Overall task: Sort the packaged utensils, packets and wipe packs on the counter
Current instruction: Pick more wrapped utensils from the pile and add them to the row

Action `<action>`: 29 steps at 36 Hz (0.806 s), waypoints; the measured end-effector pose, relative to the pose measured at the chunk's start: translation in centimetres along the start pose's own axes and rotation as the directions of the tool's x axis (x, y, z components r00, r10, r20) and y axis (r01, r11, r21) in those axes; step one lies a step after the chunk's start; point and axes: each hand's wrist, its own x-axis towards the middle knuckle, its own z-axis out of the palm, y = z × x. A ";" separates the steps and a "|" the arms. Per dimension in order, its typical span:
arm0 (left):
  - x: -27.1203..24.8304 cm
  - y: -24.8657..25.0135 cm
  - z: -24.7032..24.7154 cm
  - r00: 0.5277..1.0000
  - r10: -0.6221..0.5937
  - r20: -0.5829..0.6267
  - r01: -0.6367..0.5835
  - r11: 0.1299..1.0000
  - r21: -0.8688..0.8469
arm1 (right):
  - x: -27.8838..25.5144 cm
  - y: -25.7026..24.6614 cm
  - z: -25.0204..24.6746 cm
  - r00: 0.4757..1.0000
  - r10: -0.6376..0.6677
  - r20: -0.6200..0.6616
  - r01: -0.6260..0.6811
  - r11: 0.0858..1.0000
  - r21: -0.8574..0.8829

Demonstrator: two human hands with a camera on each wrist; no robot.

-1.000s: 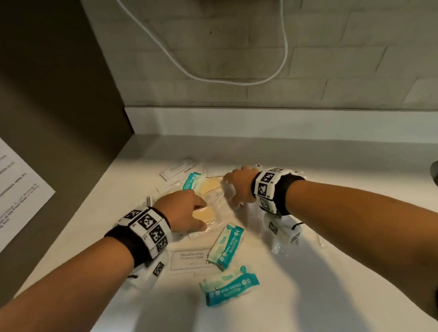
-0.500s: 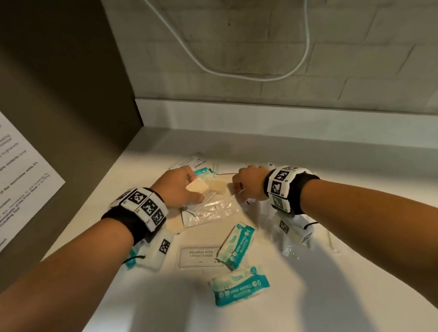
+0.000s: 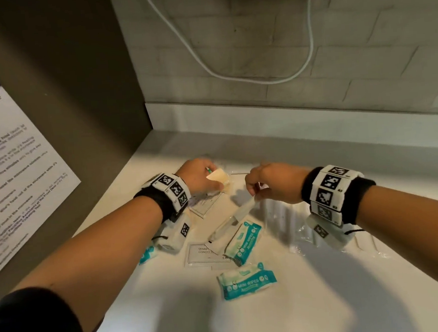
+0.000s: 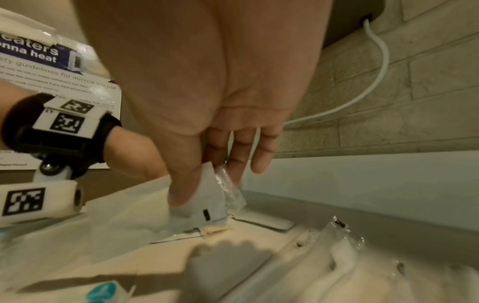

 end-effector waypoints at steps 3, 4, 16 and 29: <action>-0.5 0.4 1.4 0.995 0.035 0.096 -0.040 0.998 0.044 | -0.5 -0.1 0.3 1.000 0.000 -0.026 0.000 1.000 -0.012; -0.6 0.4 1.8 0.991 0.041 0.127 -0.048 0.997 0.053 | -0.6 -0.2 0.4 0.999 0.005 -0.033 -0.005 1.000 -0.010; -1.4 -1.3 2.0 0.981 0.093 0.172 -0.148 0.928 0.343 | -1.5 0.2 1.0 0.996 0.073 -0.047 -0.070 0.995 0.067; -1.2 -0.6 1.2 0.988 0.120 0.093 -0.145 0.924 0.354 | -2.9 1.8 -0.6 0.976 0.207 -0.072 -0.190 0.964 0.187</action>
